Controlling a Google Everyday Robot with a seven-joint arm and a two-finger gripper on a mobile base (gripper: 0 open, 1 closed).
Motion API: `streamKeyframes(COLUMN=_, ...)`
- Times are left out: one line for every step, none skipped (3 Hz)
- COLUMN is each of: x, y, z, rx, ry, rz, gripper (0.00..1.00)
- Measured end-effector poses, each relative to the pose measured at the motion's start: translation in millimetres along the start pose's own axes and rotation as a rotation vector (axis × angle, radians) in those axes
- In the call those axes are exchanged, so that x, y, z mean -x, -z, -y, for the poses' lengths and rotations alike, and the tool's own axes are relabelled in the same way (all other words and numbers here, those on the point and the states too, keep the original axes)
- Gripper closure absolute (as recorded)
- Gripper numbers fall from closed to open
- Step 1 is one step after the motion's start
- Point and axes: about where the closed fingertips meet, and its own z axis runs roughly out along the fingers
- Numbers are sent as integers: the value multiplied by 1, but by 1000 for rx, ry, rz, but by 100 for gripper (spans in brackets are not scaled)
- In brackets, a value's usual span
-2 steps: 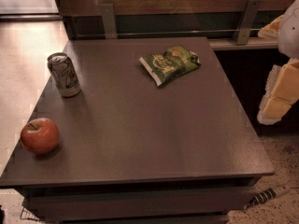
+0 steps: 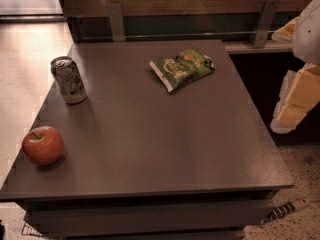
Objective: Pick apple
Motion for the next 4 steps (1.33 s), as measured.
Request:
streamKeyframes(x=10, y=-7, z=-3, rx=10, ry=3, rz=54, gripper=0)
streamKeyframes(x=35, y=-41, z=-17, rx=62, ry=9, rz=232, gripper=0)
streamKeyframes(x=96, y=-78, z=-45, rx=192, ry=40, rz=484, gripper=0)
streamKeyframes(x=128, y=-97, z=-59, rx=283, ry=35, rz=616, gripper=0)
